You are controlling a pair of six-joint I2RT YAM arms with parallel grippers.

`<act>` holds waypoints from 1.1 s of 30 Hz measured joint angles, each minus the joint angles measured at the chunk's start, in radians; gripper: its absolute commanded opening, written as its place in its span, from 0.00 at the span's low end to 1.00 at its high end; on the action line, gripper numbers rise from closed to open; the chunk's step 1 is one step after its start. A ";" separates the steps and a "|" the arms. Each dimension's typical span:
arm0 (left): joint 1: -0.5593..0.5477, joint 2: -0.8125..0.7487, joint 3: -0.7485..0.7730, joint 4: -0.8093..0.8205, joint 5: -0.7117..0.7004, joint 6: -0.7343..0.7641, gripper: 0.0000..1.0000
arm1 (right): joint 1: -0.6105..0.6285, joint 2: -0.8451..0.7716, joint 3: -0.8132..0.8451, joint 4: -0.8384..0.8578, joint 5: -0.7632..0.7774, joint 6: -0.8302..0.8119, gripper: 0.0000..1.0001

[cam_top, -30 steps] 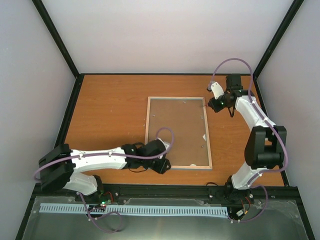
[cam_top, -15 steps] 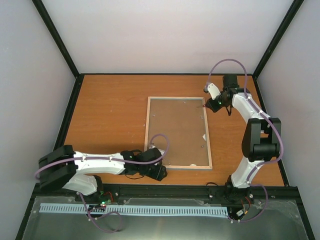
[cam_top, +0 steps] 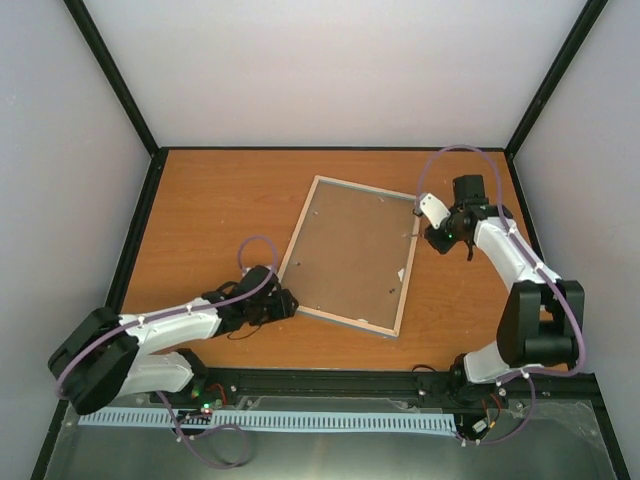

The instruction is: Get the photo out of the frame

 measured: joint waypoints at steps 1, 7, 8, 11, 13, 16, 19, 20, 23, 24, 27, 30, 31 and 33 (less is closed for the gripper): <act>0.027 0.013 0.003 0.014 0.006 0.012 0.64 | 0.000 -0.017 -0.012 -0.011 0.000 -0.007 0.03; 0.202 0.187 0.114 0.079 0.032 0.114 0.61 | 0.032 -0.158 -0.102 -0.109 -0.005 -0.041 0.03; 0.238 0.230 0.145 0.093 0.035 0.134 0.59 | 0.045 -0.182 -0.115 -0.133 -0.007 -0.045 0.03; 0.307 0.330 0.227 0.111 0.032 0.175 0.53 | 0.079 -0.225 -0.135 -0.183 -0.015 -0.048 0.03; 0.338 0.396 0.284 0.122 0.030 0.202 0.49 | 0.098 -0.240 -0.140 -0.207 -0.028 -0.047 0.03; 0.359 0.492 0.373 0.138 0.027 0.242 0.39 | 0.133 -0.247 -0.145 -0.241 -0.040 -0.039 0.03; 0.364 0.569 0.443 0.164 0.023 0.273 0.25 | 0.171 -0.256 -0.144 -0.254 -0.029 -0.022 0.03; 0.364 0.588 0.458 0.176 0.022 0.280 0.21 | 0.186 -0.258 -0.144 -0.256 -0.023 -0.014 0.03; 0.375 0.620 0.495 0.202 0.019 0.275 0.11 | 0.237 -0.265 -0.141 -0.273 -0.011 0.011 0.03; 0.379 0.624 0.500 0.210 0.018 0.279 0.08 | 0.271 -0.266 -0.139 -0.279 -0.013 0.018 0.03; 0.382 0.626 0.509 0.224 0.013 0.335 0.03 | 0.326 -0.266 -0.131 -0.299 -0.014 0.041 0.03; 0.382 0.622 0.510 0.226 0.009 0.399 0.01 | 0.355 -0.263 -0.117 -0.327 -0.034 0.064 0.03; 0.382 0.621 0.510 0.226 0.010 0.415 0.01 | 0.360 -0.260 -0.109 -0.341 -0.053 0.072 0.03; 0.380 0.619 0.508 0.227 0.016 0.447 0.01 | 0.369 -0.251 -0.085 -0.365 -0.077 0.089 0.03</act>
